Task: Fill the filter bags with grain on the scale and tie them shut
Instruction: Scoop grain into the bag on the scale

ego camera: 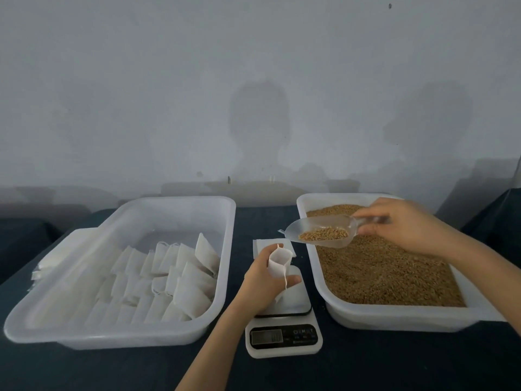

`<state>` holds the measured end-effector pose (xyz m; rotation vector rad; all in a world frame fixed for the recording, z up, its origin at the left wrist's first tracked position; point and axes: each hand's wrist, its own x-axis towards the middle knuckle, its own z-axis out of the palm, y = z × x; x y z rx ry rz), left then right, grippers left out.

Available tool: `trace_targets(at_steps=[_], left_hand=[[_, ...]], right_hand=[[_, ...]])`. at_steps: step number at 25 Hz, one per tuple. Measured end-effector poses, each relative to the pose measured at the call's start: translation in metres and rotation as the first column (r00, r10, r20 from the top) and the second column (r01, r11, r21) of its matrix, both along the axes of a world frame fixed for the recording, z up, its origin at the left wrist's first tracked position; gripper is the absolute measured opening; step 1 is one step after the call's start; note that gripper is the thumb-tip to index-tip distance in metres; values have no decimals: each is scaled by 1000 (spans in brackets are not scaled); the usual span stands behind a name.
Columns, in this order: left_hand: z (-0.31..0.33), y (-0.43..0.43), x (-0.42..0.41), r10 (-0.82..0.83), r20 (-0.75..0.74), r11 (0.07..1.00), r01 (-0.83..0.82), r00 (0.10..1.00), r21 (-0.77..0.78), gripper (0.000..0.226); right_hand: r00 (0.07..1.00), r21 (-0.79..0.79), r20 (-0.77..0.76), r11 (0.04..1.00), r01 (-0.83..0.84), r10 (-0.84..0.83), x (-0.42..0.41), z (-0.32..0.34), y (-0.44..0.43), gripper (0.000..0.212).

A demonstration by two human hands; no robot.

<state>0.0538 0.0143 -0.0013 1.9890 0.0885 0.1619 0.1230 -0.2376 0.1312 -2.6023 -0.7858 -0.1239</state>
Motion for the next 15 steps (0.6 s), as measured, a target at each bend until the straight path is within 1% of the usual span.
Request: trace_targets(at_steps=[4,8,12,15], left_hand=[[-2,-2,2,2,1,1000,-2,1000,4,67],[-2,-3,4,-10,13,1000,10,1000,-28,67],[-2,-3,5,4,41,999,-2,999,-37,65],[-4,-5,8,22,30,999,-20,999,-47,68]], right_hand=[[998,-82,63,997,-5,10,-2,5,10,26],[990,-172,136,985,-2,26,-2,12,17,29],[978,-306,200,952,0,64,2,15,22,30],[975,-340,211,941,6,70,4,16,27,31]])
